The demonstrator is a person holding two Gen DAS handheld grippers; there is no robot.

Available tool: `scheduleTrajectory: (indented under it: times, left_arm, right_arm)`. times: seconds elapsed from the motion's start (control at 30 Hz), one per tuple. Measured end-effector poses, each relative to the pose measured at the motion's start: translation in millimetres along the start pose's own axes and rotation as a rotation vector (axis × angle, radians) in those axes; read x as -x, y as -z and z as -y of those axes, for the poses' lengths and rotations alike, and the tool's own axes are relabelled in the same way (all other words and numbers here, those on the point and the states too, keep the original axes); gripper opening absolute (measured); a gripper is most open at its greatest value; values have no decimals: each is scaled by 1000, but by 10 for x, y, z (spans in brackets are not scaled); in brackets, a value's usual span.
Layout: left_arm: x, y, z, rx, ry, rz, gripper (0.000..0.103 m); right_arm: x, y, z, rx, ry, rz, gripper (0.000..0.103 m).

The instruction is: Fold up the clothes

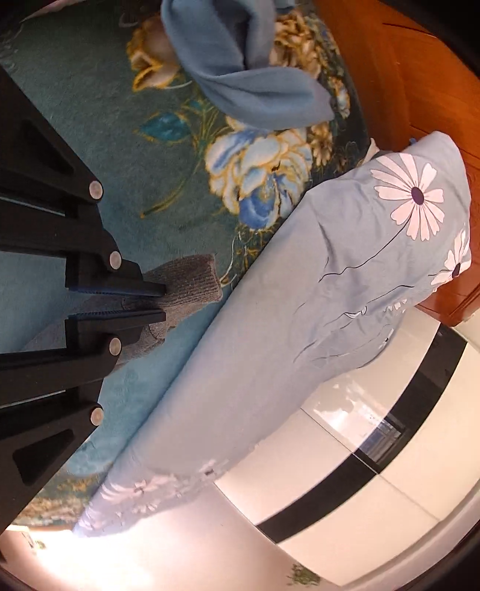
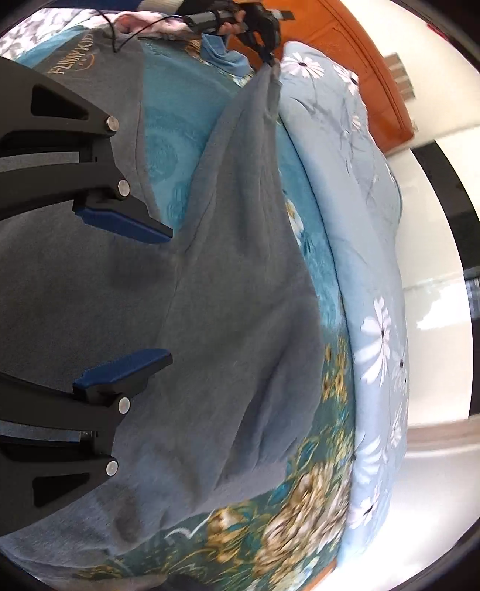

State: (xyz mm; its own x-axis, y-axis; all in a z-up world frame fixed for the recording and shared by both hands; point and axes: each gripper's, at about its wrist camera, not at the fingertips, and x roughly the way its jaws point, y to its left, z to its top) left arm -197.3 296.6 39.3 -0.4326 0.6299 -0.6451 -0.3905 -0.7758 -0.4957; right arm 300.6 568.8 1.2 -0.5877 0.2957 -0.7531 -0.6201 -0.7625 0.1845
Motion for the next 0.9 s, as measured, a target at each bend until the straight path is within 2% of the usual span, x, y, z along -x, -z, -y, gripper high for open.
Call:
scheduleTrajectory:
  times: [0.17, 0.3, 0.33, 0.4, 0.43, 0.47, 0.57, 0.7, 0.77, 0.83, 0.9]
  left_arm:
    - [-109, 0, -87, 5, -32, -48, 8]
    - [-144, 46, -234, 27, -36, -77, 8]
    - [-153, 63, -264, 32, -36, -84, 8]
    - [-175, 93, -323, 43, -34, -99, 8]
    - [-180, 101, -343, 46, -31, -103, 8]
    - [-179, 104, -352, 48, -27, -106, 8]
    - [-100, 71, -348, 45, -13, -84, 8]
    - [123, -30, -470, 38, 5, -6, 7]
    - [83, 12, -628, 85, -28, -33, 7]
    - [22, 91, -773, 130, -29, -76, 7]
    - [13, 165, -831, 139, -41, -99, 7]
  right_arm:
    - [-491, -266, -710, 326, -89, -82, 61]
    - [-809, -242, -1030, 549, -39, -149, 60]
    - [-858, -233, -1055, 567, -24, -155, 56]
    - [-865, -210, -1057, 575, -23, -163, 34]
    - [-855, -195, -1056, 576, -28, -167, 19]
    - [-844, -179, -1055, 577, -33, -172, 14]
    - [-811, -134, -1052, 580, -47, -185, 7]
    - [-768, -73, -1047, 585, -66, -203, 6]
    - [-746, -43, -1045, 587, -76, -212, 6]
    - [-724, -13, -1043, 589, -85, -220, 6]
    - [-692, -17, -1036, 575, -93, -215, 7]
